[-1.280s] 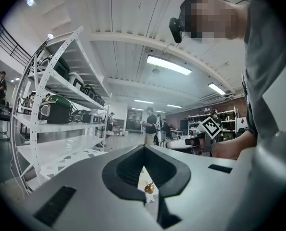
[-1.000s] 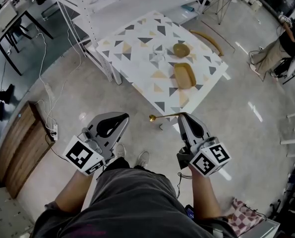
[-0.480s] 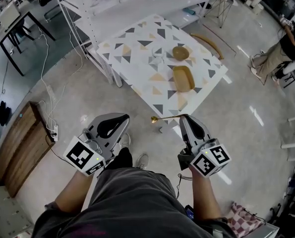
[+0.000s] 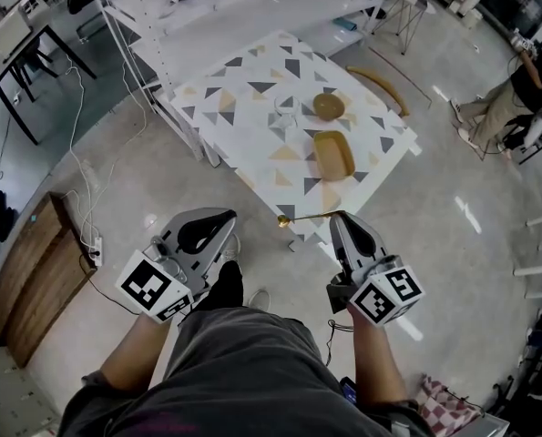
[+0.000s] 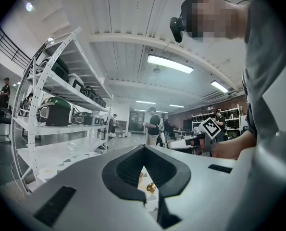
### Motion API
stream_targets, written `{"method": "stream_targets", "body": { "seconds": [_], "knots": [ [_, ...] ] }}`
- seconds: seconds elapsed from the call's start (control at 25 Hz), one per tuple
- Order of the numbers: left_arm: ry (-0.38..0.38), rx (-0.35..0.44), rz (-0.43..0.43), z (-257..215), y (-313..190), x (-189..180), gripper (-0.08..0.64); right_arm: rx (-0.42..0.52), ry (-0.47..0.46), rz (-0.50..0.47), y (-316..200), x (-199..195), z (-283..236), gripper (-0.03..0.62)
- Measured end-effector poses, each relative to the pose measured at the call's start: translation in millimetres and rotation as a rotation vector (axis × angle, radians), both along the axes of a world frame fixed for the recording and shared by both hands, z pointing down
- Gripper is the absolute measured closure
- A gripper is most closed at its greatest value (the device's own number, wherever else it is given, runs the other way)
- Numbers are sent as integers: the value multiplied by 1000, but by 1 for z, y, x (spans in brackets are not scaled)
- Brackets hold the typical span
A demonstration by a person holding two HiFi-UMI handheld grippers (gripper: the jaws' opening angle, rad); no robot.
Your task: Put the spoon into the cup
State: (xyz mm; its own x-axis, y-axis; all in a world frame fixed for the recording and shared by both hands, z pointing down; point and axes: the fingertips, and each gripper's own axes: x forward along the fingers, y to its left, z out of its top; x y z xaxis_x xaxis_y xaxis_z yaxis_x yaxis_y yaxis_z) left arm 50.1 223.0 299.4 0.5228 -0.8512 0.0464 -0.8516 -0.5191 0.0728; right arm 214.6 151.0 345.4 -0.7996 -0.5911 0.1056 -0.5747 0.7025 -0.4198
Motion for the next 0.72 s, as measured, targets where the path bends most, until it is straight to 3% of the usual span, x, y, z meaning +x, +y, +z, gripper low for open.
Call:
{"method": "stream_targets", "body": {
  "seconds": [0.72],
  "knots": [
    [20,-43,35,25,-111,-61,546,-42,33,30,-103,-59,26,568]
  ]
}}
